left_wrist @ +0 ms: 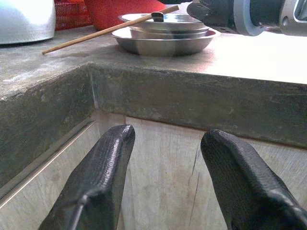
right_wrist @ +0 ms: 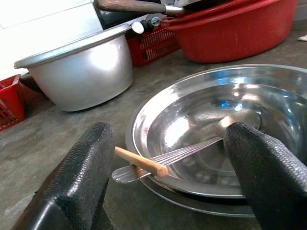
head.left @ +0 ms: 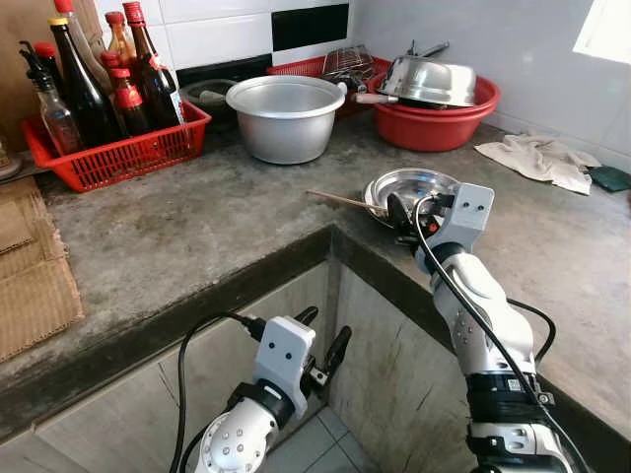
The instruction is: Kitchen organization
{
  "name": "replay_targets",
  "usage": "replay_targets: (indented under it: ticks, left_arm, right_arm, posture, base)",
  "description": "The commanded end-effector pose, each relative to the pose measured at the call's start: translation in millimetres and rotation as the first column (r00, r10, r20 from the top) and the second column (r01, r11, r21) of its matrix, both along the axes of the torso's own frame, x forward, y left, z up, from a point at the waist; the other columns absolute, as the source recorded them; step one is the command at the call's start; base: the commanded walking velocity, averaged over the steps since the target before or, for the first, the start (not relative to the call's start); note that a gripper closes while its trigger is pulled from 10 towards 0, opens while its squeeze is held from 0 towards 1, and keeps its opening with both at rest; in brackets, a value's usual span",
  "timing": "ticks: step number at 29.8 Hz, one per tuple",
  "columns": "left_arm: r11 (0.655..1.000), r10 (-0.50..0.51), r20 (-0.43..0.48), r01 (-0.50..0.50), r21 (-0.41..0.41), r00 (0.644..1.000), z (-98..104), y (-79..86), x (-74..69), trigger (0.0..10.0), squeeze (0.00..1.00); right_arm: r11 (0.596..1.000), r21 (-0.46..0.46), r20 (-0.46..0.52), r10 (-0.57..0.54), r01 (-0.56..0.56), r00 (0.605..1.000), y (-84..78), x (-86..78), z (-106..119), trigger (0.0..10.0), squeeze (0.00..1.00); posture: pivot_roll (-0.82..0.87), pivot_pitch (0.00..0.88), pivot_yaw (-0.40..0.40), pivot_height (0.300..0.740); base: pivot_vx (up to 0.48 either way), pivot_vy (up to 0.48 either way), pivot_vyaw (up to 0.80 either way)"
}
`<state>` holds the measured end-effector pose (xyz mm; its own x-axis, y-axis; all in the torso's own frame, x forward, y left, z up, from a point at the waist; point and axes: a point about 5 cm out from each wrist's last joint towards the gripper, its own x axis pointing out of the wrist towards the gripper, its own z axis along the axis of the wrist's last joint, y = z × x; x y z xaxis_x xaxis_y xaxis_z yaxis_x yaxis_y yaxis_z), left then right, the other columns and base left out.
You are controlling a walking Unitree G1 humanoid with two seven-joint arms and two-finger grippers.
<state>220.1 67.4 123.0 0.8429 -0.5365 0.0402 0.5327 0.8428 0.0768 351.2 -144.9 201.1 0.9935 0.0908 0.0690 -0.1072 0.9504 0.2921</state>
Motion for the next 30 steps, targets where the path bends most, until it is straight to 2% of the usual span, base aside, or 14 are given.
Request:
replay_targets:
  ticks: [1,8,10,13,24,30]
  left_arm:
    - [1.0,0.006,-0.002,-0.006,-0.001,1.0,1.8,-0.4,-0.9,10.0,0.0]
    - [1.0,0.008,-0.003,-0.008,-0.003,1.0,1.3,-0.9,-1.1,10.0,0.0]
    - [1.0,0.008,-0.002,-0.008,-0.003,1.0,1.3,-1.2,-1.2,10.0,0.0]
    - [1.0,0.007,-0.002,-0.007,-0.003,1.0,0.8,-1.3,-1.4,10.0,0.0]
    - [1.0,0.007,-0.003,-0.007,-0.001,1.0,0.3,-0.9,-1.1,10.0,0.0]
    - [1.0,0.005,-0.004,-0.005,0.001,1.0,0.3,-0.8,-0.9,10.0,0.0]
  right_arm:
    - [1.0,0.011,-0.011,0.012,-0.012,1.0,3.1,2.5,0.2,10.0,0.0]
    - [0.999,-0.022,0.014,0.034,-0.033,0.999,6.1,4.2,5.4,10.0,0.0]
    - [0.996,-0.08,0.043,0.054,-0.051,0.998,8.1,3.7,9.0,10.0,0.0]
    - [0.991,-0.116,0.051,0.072,-0.066,0.996,9.4,2.9,9.9,10.0,0.0]
    - [0.987,-0.138,0.05,0.089,-0.081,0.995,8.8,2.5,7.7,10.0,0.0]
    - [0.989,-0.12,0.041,0.091,-0.086,0.995,8.9,2.9,6.7,10.0,0.0]
  posture:
    - [0.06,0.031,-0.053,0.74]
    - [0.06,0.026,-0.055,0.74]
    - [0.06,0.026,-0.056,0.74]
    - [0.06,0.02,-0.056,0.74]
    - [0.05,0.016,-0.053,0.74]
    - [0.05,0.02,-0.049,0.74]
  base:
    - [0.0,0.0,0.0]
    - [0.0,0.0,0.0]
    - [0.0,0.0,0.0]
    - [0.0,0.0,0.0]
    - [0.0,0.0,0.0]
    - [0.0,0.0,0.0]
